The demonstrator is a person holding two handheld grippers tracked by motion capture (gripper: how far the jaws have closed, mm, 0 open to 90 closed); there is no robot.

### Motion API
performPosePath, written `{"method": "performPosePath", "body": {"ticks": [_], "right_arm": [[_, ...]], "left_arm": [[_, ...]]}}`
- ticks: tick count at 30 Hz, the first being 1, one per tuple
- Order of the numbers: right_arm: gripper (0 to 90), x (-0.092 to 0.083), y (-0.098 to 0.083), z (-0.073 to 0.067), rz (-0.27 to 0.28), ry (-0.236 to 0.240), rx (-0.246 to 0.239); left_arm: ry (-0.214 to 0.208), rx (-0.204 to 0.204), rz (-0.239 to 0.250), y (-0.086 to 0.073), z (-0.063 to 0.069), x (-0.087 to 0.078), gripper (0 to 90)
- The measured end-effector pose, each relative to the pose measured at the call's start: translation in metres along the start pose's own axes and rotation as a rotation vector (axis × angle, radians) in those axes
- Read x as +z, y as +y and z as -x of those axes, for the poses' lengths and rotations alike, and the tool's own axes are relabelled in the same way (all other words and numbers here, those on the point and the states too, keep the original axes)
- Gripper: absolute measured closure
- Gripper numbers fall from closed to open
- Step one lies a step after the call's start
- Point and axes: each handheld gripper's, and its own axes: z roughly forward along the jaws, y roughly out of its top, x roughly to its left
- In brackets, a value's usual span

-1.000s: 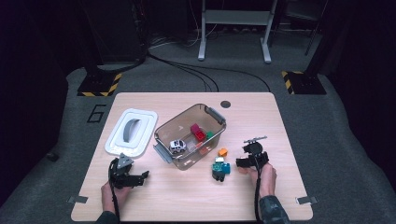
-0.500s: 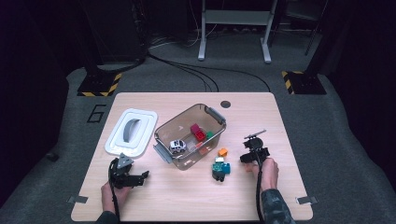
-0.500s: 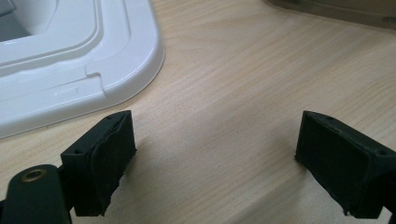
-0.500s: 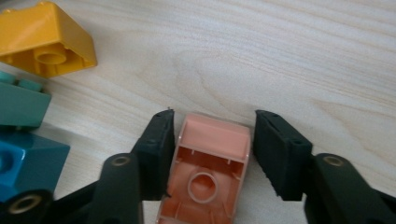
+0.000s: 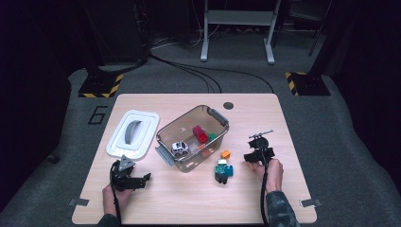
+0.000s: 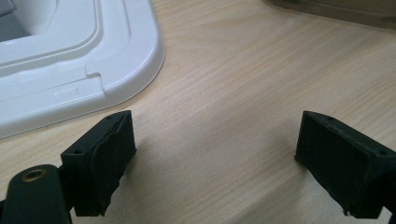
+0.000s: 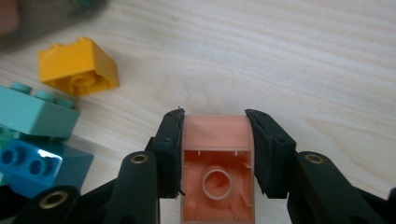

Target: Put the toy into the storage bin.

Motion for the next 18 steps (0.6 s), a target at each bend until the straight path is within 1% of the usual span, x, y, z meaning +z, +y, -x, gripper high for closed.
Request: {"method": "performPosePath", "body": {"ticks": [1,2,3,4,6,7,8,9,10,13,14,18], "right_arm": [[58.4,0.000,0.000,0.000,0.000,0.000,0.000],[58.5,-0.004,0.002,0.001,0.030,0.015,0.005],[58.5,-0.004,0.002,0.001,0.030,0.015,0.005],[58.5,-0.007,0.003,0.000,0.058,0.012,0.003],[58.5,-0.008,0.004,-0.001,0.060,0.011,0.013],[58.5,-0.010,0.005,0.001,0.073,0.019,0.008],[58.5,-0.011,0.006,0.000,0.077,0.019,0.012],[58.5,-0.011,0.006,0.000,0.077,0.019,0.012],[58.6,-0.012,0.008,0.001,0.090,0.026,0.011],[58.6,-0.014,0.011,0.001,0.100,0.027,0.010],[58.6,-0.016,0.014,0.001,0.113,0.032,0.009],[58.6,-0.018,0.018,-0.001,0.124,0.034,0.006]], "left_arm": [[0.000,0.000,0.000,0.000,0.000,0.000,11.6],[0.000,0.000,0.000,0.000,0.000,0.000,11.7],[0.000,0.000,0.000,0.000,0.000,0.000,11.7],[-0.002,-0.006,0.001,0.000,0.000,0.000,11.6],[-0.002,-0.006,0.001,0.000,0.000,0.000,11.6],[-0.004,-0.004,-0.008,0.000,0.000,0.000,11.6],[-0.003,-0.006,-0.002,0.000,0.000,0.000,11.6],[-0.005,-0.004,-0.008,0.000,0.000,0.000,11.6],[-0.003,-0.006,-0.001,0.000,0.000,0.000,11.7],[-0.003,-0.002,-0.003,0.000,0.000,0.000,11.7],[-0.005,-0.004,-0.008,0.000,0.000,0.000,11.7],[-0.004,-0.005,-0.008,0.000,0.000,0.000,11.6]]}}
